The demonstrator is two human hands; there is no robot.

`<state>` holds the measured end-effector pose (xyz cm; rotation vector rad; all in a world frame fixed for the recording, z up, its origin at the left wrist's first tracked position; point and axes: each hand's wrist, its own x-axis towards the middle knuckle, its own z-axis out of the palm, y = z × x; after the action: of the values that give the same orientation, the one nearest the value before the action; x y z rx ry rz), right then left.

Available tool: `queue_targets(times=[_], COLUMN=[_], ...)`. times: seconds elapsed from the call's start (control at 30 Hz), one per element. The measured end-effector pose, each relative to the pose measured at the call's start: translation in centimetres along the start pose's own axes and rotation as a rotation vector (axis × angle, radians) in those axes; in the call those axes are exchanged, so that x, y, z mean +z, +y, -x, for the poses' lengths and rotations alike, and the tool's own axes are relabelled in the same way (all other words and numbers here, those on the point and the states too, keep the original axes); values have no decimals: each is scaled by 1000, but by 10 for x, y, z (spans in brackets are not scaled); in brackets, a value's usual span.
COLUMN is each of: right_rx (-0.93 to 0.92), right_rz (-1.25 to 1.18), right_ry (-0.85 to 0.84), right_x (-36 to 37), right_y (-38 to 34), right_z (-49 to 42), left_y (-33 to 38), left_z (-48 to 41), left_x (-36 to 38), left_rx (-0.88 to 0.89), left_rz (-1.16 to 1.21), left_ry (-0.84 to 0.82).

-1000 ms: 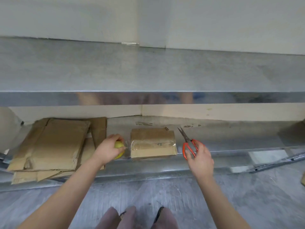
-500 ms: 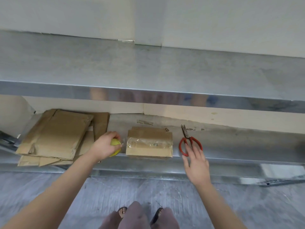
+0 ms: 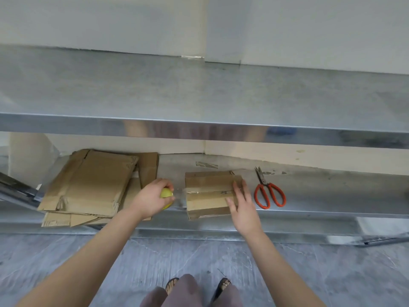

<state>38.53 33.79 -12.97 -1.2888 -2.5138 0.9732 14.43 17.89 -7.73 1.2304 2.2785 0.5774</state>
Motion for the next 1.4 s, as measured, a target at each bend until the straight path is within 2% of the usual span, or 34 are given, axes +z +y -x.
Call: queue_targets(times=[0.2,0.33,0.53,0.7,0.83,0.9,1.0,1.07,1.23,1.4], right_rx=[-9,0,14,54,64,10,-247,-342,-253,-241], right_rz=[-44,-41,244,301,356,422,489,454,173,25], right_ry=[-7,14,17,-42,-16,51,193,205,76,108], right_x=[3,4,2,-6,-10,-11,-6,4,31,51], right_y=[7,2,-9,-16,-29,-41,-70,-93,-142,-157], right_z=[-3,-2,10,18,24,28,36,39,38,38], left_y=[-23,-35,-13,-6,-4,-3,-2,-3,-9,-18], left_z=[-8,-15,-15,-5,3,9,19,27,44,60], left_x=[-10,-31,-27,-26,-29,-31,-33,-33,-31,-30], left_rx=[-20,-6,95,138,158,173,204,242,305,367], left_rz=[-138,-21,99,104,113,112,108,98,99,101], left_ry=[-14,-2,-13,-41,-22,-6,29,54,65,67])
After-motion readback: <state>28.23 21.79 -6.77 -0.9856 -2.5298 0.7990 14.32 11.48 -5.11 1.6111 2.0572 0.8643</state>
